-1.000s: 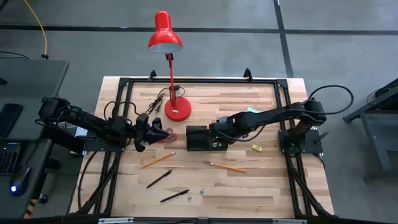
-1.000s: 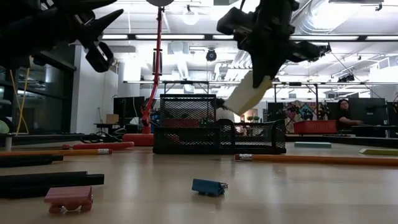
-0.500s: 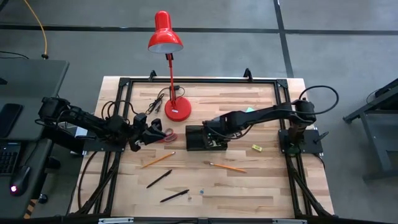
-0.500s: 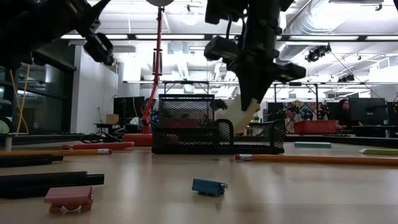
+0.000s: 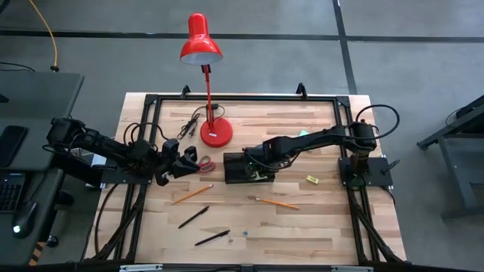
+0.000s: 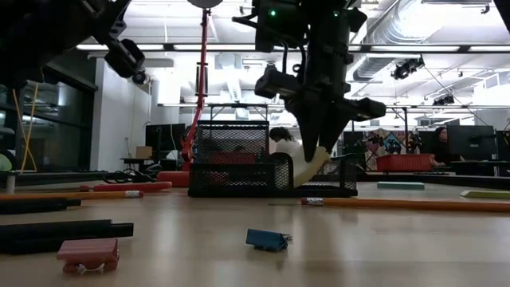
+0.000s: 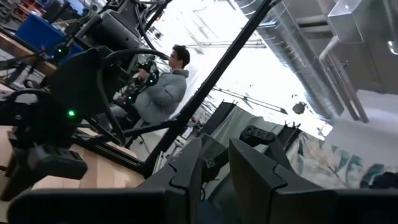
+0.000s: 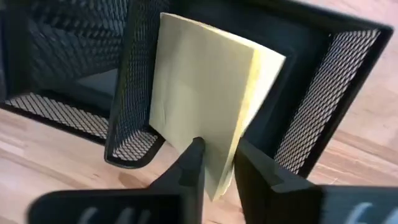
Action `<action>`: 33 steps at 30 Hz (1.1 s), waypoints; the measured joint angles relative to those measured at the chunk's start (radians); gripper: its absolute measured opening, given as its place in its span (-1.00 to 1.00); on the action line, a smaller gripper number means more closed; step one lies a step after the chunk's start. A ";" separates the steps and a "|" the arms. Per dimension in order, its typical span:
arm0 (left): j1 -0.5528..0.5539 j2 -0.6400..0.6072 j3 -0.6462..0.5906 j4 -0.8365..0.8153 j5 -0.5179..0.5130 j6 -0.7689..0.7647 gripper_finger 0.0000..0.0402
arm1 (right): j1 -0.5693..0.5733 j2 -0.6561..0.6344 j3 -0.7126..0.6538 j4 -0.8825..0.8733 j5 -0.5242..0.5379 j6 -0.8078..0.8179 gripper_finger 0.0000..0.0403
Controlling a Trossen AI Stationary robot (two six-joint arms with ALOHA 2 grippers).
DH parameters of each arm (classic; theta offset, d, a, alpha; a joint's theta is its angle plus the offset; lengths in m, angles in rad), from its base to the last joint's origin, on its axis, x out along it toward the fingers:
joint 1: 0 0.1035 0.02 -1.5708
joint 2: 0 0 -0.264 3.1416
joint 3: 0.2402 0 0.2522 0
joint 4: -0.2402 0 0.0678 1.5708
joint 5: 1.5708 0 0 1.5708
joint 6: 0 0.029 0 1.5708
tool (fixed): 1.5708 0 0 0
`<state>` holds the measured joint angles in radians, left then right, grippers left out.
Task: Pick and place office supplies into organizer
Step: Put the yellow sticky notes into the black desk organizer, then put the blue sticky notes into the black desk organizer
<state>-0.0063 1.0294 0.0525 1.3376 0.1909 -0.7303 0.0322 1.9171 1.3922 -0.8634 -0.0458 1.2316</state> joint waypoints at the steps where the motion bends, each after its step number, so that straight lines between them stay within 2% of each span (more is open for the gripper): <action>1: 0.000 0.000 0.000 0.000 0.000 0.000 -0.63 | 0.000 0.000 0.000 -0.007 0.005 0.005 -0.62; 5: 0.000 0.000 0.000 0.000 0.000 0.000 -0.63 | 0.000 0.000 0.000 -0.025 0.016 0.009 -0.41; 10: 0.000 0.000 0.000 0.000 0.007 0.000 -0.63 | -0.005 0.000 0.000 -0.034 0.041 0.011 -0.27; 16: 0.000 0.000 0.000 -0.001 0.026 0.000 -0.63 | -0.006 -0.011 0.000 -0.042 0.042 0.007 -0.17; 22: 0.000 0.001 0.000 -0.009 0.030 0.008 -0.63 | 0.011 -0.033 0.000 -0.089 0.011 0.017 -0.15; 28: 0.000 0.001 0.000 -0.010 0.028 0.017 -0.63 | 0.102 -0.089 0.000 0.194 0.172 0.042 -0.15; 33: 0.000 0.001 0.000 -0.010 0.026 0.019 -0.63 | 0.142 -0.152 0.001 0.202 0.308 0.109 -0.15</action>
<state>-0.0063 1.0302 0.0525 1.3278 0.2169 -0.7116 0.1745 1.7649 1.3930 -0.6614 0.2622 1.3403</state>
